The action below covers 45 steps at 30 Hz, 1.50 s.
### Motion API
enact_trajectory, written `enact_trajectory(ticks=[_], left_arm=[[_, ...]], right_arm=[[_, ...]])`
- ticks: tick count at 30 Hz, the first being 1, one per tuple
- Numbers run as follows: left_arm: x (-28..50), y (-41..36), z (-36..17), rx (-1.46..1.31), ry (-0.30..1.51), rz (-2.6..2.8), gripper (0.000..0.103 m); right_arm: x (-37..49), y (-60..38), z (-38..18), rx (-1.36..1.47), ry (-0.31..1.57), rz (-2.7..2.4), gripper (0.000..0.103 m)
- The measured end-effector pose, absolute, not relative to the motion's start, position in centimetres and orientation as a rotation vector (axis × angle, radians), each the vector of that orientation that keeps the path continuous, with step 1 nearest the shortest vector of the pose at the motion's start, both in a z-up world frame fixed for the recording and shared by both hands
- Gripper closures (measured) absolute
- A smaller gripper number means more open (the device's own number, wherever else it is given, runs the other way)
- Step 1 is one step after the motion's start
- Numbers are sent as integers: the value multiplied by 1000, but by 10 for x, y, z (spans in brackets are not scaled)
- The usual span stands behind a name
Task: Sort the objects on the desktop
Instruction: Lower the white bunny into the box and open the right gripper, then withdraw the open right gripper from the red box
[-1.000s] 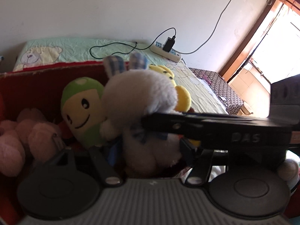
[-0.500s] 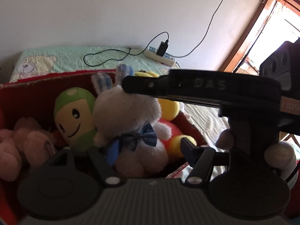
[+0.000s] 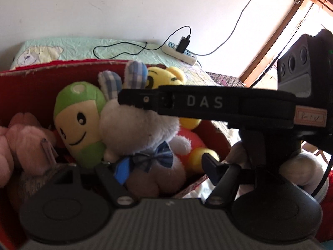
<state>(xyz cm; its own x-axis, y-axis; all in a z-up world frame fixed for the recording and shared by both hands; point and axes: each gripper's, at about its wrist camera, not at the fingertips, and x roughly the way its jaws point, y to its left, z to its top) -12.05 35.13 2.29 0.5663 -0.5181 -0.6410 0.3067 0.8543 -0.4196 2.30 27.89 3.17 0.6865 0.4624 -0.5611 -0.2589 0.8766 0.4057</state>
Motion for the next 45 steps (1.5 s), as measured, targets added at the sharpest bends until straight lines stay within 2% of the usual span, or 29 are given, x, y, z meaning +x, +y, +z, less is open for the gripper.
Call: enact_trajectory(ticks=[13, 17, 22, 28, 34, 45], left_arm=[[-134, 358, 36, -274, 836, -464, 32], [-141, 363, 47, -264, 797, -429, 22], [-145, 368, 48, -266, 808, -362, 22], [-149, 371, 40, -270, 841, -294, 22], [-153, 371, 38, -266, 846, -244, 28], [-151, 361, 42, -193, 891, -128, 29]], right_arm=[[17, 277, 32, 339, 677, 410, 78], [15, 266, 41, 407, 650, 399, 75], [3, 266, 47, 428, 614, 405, 69], [-5, 261, 48, 454, 611, 393, 67], [-15, 261, 48, 427, 608, 375, 67], [-37, 248, 51, 480, 560, 332, 66]])
